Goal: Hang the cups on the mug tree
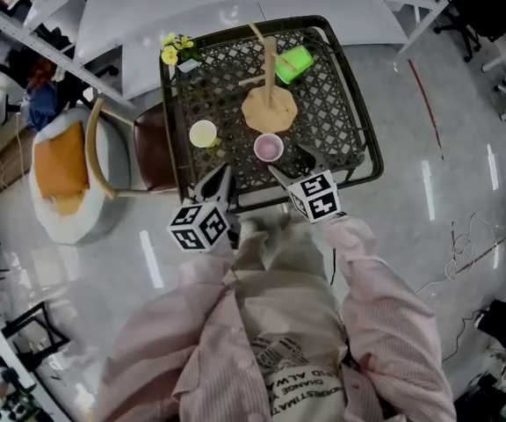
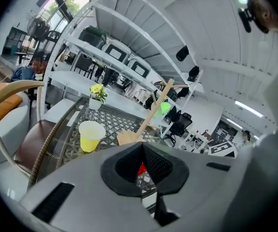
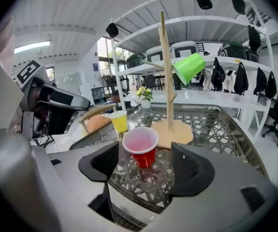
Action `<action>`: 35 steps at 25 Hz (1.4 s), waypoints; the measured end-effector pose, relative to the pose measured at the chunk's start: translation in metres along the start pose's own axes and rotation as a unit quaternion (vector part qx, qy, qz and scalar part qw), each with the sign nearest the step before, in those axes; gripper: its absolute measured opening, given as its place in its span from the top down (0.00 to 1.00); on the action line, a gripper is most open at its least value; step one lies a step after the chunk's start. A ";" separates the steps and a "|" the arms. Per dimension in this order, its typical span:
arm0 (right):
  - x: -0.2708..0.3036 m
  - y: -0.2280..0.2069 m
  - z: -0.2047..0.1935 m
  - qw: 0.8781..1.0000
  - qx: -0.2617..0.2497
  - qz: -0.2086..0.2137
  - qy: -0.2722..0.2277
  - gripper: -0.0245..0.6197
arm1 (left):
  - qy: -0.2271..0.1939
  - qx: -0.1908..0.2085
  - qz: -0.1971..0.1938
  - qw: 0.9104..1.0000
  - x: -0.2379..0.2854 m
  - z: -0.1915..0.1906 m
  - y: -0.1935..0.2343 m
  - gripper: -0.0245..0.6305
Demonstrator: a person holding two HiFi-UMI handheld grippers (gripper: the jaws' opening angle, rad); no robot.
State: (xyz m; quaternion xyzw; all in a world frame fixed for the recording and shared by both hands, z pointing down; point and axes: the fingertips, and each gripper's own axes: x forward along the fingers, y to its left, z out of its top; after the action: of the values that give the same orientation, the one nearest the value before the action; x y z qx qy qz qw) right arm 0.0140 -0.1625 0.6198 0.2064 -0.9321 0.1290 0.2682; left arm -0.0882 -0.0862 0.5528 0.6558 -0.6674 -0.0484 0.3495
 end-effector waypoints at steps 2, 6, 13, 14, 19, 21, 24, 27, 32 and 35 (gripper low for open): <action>0.010 0.006 -0.011 1.000 0.005 -0.009 0.004 0.49 | 0.012 0.004 -0.009 1.000 0.002 -0.005 0.010 0.96; 0.028 0.012 -0.028 0.999 0.015 -0.028 0.008 0.49 | 0.034 0.009 -0.023 0.999 0.005 -0.019 0.028 0.96; 0.053 0.010 -0.028 0.998 0.009 -0.055 0.000 0.49 | 0.048 0.005 -0.034 0.998 0.014 -0.026 0.049 0.96; 0.056 0.010 -0.027 0.998 0.008 -0.057 -0.002 0.49 | 0.049 0.002 -0.033 0.998 0.014 -0.028 0.052 0.96; 0.066 0.006 -0.023 0.998 0.006 -0.055 -0.001 0.49 | 0.047 -0.011 -0.028 0.998 0.024 -0.033 0.052 0.96; 0.068 0.005 -0.022 0.998 0.002 -0.056 0.001 0.49 | 0.047 -0.012 -0.030 0.998 0.026 -0.033 0.048 0.96; 0.070 0.008 -0.021 0.999 -0.003 -0.052 0.002 0.49 | 0.044 -0.018 -0.026 0.999 0.026 -0.034 0.047 0.96; 0.073 0.007 -0.021 0.999 -0.009 -0.047 0.008 0.50 | 0.041 -0.024 -0.021 0.999 0.029 -0.034 0.046 0.96; 0.075 0.007 -0.018 0.999 -0.002 -0.036 0.015 0.50 | 0.035 -0.032 -0.014 0.999 0.031 -0.032 0.047 0.96; 0.073 0.007 -0.016 0.999 0.002 -0.035 0.014 0.50 | 0.032 -0.033 -0.011 0.999 0.031 -0.031 0.046 0.96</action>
State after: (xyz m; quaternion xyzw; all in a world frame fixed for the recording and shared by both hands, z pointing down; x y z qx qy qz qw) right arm -0.0383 -0.1739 0.6719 0.2375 -0.9202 0.1242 0.2854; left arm -0.1071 -0.0959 0.6125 0.6524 -0.6466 -0.0530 0.3918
